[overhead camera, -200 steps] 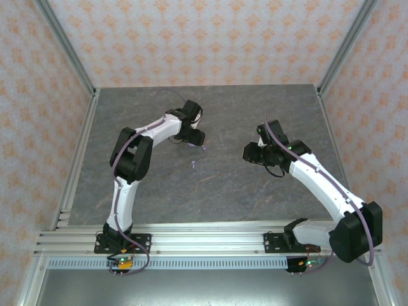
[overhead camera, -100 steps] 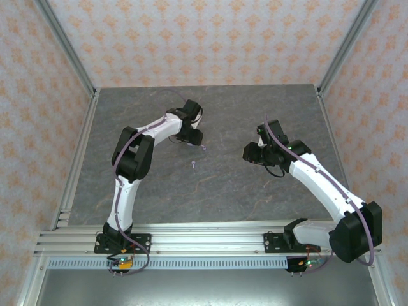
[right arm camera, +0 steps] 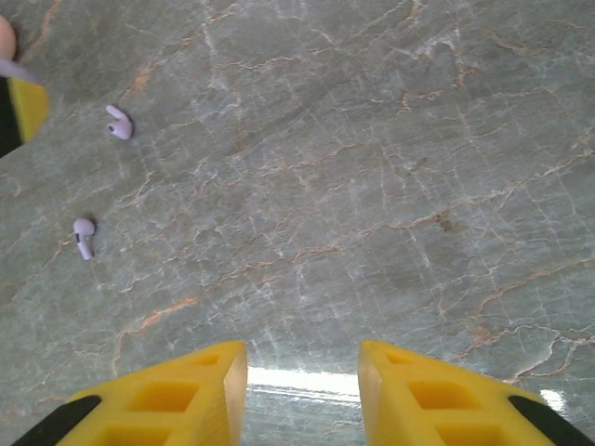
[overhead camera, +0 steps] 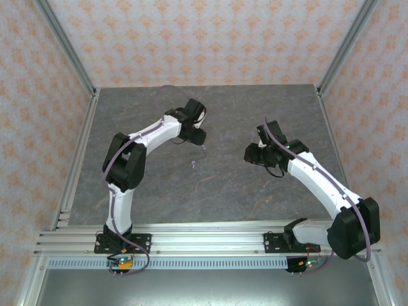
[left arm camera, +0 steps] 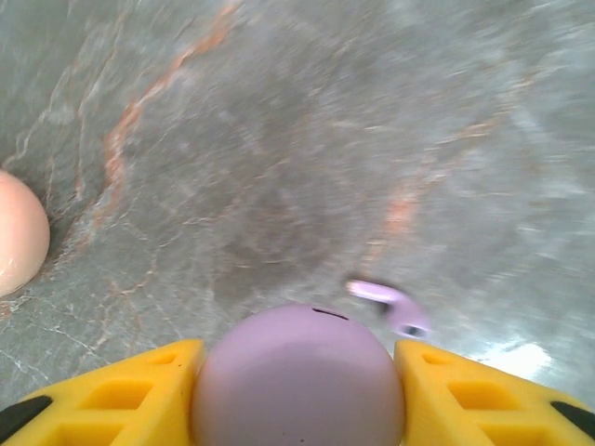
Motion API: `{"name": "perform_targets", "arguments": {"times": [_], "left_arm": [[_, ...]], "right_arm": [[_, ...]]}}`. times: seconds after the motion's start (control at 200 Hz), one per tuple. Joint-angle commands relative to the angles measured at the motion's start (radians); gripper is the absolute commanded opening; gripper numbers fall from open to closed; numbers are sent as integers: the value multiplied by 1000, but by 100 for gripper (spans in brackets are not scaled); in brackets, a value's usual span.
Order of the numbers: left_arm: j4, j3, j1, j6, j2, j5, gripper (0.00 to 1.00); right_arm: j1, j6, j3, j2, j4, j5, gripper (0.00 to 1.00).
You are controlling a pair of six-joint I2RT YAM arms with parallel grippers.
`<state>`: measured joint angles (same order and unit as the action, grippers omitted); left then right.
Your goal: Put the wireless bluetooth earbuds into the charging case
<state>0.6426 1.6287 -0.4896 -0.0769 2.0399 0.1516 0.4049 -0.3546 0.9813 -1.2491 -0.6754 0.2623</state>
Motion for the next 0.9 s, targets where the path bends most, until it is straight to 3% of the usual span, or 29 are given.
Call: {"name": "perform_targets", "arguments": {"times": [0.0,0.365,0.556,0.896], "left_arm": [[8,-15,-71,20,-52,-11,50],[-6,65,-263,45,74,-6,50],[4,130,-290,56,167,37,51],[-18,110,-299,77,201,22,57]], "right_arm": [[-38,13,-34,-10,24,8,37],[-202,16,-143,34,70,85,37],[-222,16,-173,39,79,105,38],[-222,12,-194,40,98,124,38]]}}
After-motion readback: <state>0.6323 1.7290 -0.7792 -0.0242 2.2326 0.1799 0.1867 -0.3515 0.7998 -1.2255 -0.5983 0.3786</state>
